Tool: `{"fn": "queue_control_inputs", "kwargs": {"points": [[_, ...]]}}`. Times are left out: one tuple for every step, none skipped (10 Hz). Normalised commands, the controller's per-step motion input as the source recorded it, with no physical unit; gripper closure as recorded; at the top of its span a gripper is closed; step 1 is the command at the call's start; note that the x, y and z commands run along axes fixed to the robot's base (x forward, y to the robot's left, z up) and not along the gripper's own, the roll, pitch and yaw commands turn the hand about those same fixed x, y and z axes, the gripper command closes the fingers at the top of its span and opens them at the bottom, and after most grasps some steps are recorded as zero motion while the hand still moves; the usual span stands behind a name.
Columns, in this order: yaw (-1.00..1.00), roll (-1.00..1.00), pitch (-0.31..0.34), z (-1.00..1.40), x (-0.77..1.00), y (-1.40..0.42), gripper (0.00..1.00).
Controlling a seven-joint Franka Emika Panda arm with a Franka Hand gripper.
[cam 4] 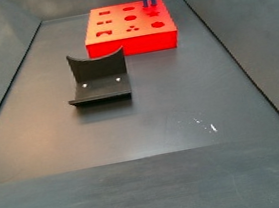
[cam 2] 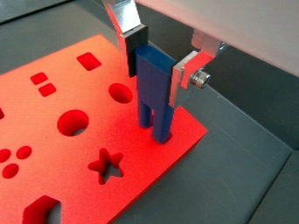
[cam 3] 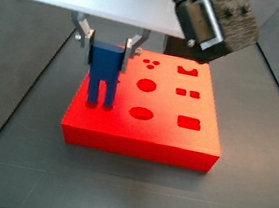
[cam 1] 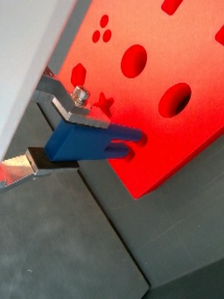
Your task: Insert the square-circle object.
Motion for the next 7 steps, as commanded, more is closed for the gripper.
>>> {"fn": "queue_control_inputs", "kwargs": {"points": [[0.00,-0.12,-0.050,-0.13,-0.24,-0.05,1.00],[0.00,-0.13,-0.069,-0.11,-0.22,-0.05,1.00],[0.00,-0.17,-0.101,-0.13,-0.18,-0.03,1.00],[0.00,-0.16,-0.121,-0.21,-0.01,0.00,1.00],[0.05,-0.13,-0.097,-0.33,0.09,0.00,1.00],[0.09,-0.12,-0.064,-0.33,0.26,0.00,1.00],[0.11,-0.10,-0.059,-0.35,0.24,0.00,1.00]]}}
